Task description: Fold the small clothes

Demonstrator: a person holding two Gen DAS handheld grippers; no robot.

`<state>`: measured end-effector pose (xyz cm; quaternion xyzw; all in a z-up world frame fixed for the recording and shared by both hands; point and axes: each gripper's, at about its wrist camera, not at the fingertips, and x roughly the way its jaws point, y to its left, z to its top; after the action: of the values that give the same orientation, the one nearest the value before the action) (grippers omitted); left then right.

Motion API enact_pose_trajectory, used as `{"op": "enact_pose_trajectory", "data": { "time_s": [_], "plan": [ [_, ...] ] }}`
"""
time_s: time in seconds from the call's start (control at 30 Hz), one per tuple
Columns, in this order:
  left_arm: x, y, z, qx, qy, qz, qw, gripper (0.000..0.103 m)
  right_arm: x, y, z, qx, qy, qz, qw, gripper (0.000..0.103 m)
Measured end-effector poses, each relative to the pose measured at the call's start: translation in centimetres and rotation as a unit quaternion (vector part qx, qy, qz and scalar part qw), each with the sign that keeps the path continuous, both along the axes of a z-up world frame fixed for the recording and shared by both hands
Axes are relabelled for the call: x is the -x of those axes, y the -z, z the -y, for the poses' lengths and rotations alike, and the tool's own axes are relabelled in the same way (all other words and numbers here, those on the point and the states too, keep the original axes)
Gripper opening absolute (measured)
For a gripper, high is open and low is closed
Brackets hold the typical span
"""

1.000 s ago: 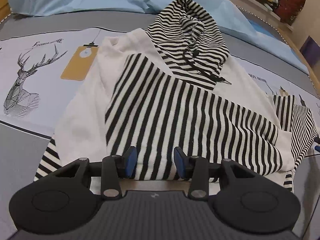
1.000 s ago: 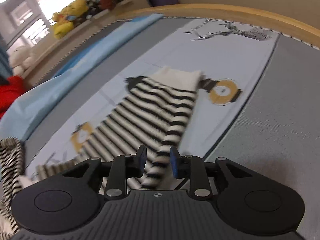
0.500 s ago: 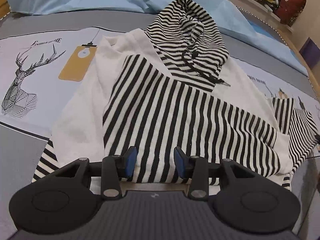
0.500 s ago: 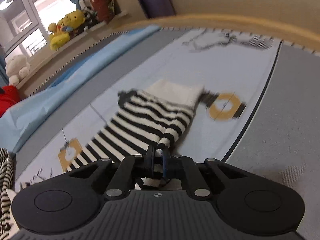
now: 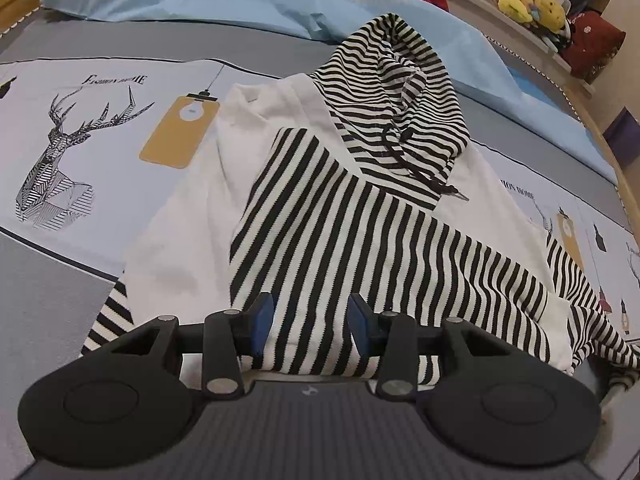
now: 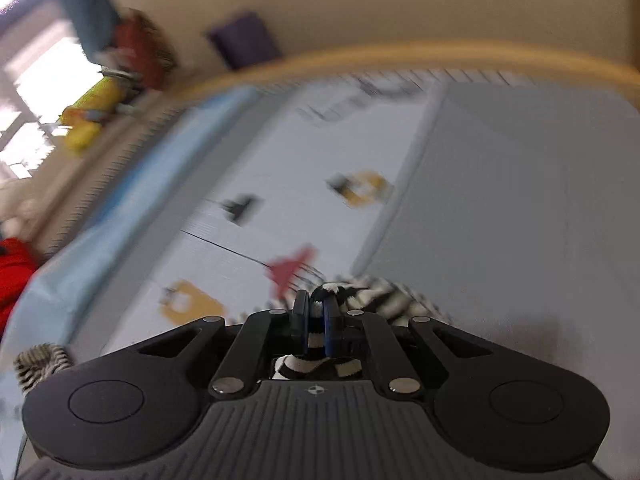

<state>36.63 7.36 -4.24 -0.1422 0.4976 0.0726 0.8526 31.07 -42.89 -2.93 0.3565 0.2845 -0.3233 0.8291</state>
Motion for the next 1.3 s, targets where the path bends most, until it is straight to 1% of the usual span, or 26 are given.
{"op": "enact_pose_trajectory", "data": {
  "time_s": [0.03,0.1,0.13,0.2,0.23,0.27,0.3,0.33,0.37,0.4,0.43,0.47,0.5,0.6,0.63,0.67,0.7,0.77,0.8,0.87,0.97,1.07,1.1,1.17,1.23,1.3],
  "plan": [
    [0.0,0.0,-0.1,-0.002,-0.001,0.000,1.0000,0.045,-0.5,0.4,0.2,-0.002,0.004,0.003,1.000,0.006],
    [-0.1,-0.1,-0.5,-0.002,-0.008,0.002,1.0000,0.045,-1.7,0.0,-0.3,0.050,-0.001,-0.001,0.999,0.006],
    [-0.2,-0.2,-0.8,-0.002,-0.012,0.003,0.9999,0.045,-2.1,-0.8,-1.2,0.085,-0.013,0.006,0.996,0.006],
    [-0.5,-0.3,-1.4,-0.005,-0.024,0.005,0.9997,0.045,-2.6,-2.4,-4.4,0.153,-0.063,0.039,0.986,0.006],
    [-0.7,-0.3,-1.8,-0.005,-0.031,0.006,0.9995,0.045,-2.9,-3.2,-6.7,0.187,-0.110,0.061,0.974,0.006],
    [-0.8,-0.4,-2.2,-0.003,-0.039,0.007,0.9992,0.045,-3.3,-3.9,-9.4,0.215,-0.173,0.084,0.957,0.006],
    [-0.8,-0.4,-2.7,-0.002,-0.050,0.008,0.9987,0.045,-3.5,-4.3,-12.7,0.239,-0.256,0.111,0.930,0.007],
    [-0.9,-0.5,-3.2,-0.001,-0.060,0.009,0.9982,0.045,-3.4,-4.5,-15.5,0.254,-0.324,0.132,0.902,0.007],
    [-0.9,-0.5,-3.6,0.000,-0.068,0.009,0.9976,0.045,-3.0,-4.5,-18.2,0.260,-0.392,0.149,0.870,0.008],
    [-1.0,-0.4,-4.0,0.000,-0.075,0.008,0.9971,0.045,-2.7,-4.2,-20.9,0.254,-0.467,0.157,0.832,0.009],
    [-1.0,-0.4,-4.3,0.002,-0.081,0.006,0.9967,0.045,-2.3,-3.5,-23.2,0.229,-0.536,0.152,0.798,0.010],
    [-1.0,-0.3,-4.7,0.004,-0.085,0.004,0.9964,0.045,-2.2,-2.5,-24.9,0.196,-0.588,0.139,0.772,0.011],
    [-1.0,-0.2,-5.0,0.007,-0.088,0.002,0.9961,0.045,-2.1,-1.3,-26.4,0.165,-0.626,0.116,0.753,0.011],
    [-1.1,0.1,-5.6,0.018,-0.098,-0.002,0.9950,0.045,-2.2,1.2,-29.0,0.135,-0.674,0.045,0.725,0.013],
    [-1.2,0.2,-5.8,0.025,-0.101,-0.004,0.9945,0.045,-2.2,1.5,-29.3,0.134,-0.680,0.036,0.719,0.015],
    [-1.2,0.4,-6.1,0.035,-0.105,-0.006,0.9939,0.045,-2.3,1.6,-29.4,0.137,-0.681,0.029,0.719,0.017],
    [-1.2,0.7,-6.5,0.047,-0.111,-0.009,0.9927,0.045,-2.6,1.7,-29.3,0.138,-0.677,0.020,0.723,0.019],
    [-1.2,1.2,-7.1,0.059,-0.121,-0.015,0.9908,0.045,-3.3,1.5,-29.1,0.139,-0.660,0.008,0.738,0.028],
    [-1.2,1.5,-7.4,0.062,-0.125,-0.018,0.9900,0.045,-3.7,1.6,-28.5,0.137,-0.649,0.003,0.748,0.029],
    [-1.1,2.0,-7.8,0.068,-0.134,-0.022,0.9884,0.045,-4.2,2.0,-27.5,0.132,-0.619,-0.015,0.774,0.033],
    [-1.1,3.0,-8.3,0.090,-0.144,-0.029,0.9851,0.045,-6.0,3.6,-24.6,0.115,-0.553,-0.069,0.822,0.033],
    [-1.3,3.8,-8.3,0.109,-0.152,-0.036,0.9817,0.045,-7.3,5.6,-20.4,0.066,-0.463,-0.127,0.875,0.033],
    [-1.4,4.0,-8.2,0.111,-0.151,-0.036,0.9816,0.045,-7.6,6.2,-19.0,0.046,-0.435,-0.140,0.888,0.033],
    [-1.7,4.3,-7.9,0.111,-0.148,-0.039,0.9820,0.045,-7.6,7.2,-17.1,0.013,-0.406,-0.142,0.902,0.030],
    [-1.9,4.6,-7.6,0.112,-0.148,-0.039,0.9818,0.045,-7.8,7.4,-16.2,-0.002,-0.392,-0.139,0.910,0.025],
    [-2.1,4.8,-7.5,0.113,-0.148,-0.040,0.9818,0.045,-7.6,7.3,-15.8,-0.006,-0.381,-0.134,0.915,0.025]
  ]
}}
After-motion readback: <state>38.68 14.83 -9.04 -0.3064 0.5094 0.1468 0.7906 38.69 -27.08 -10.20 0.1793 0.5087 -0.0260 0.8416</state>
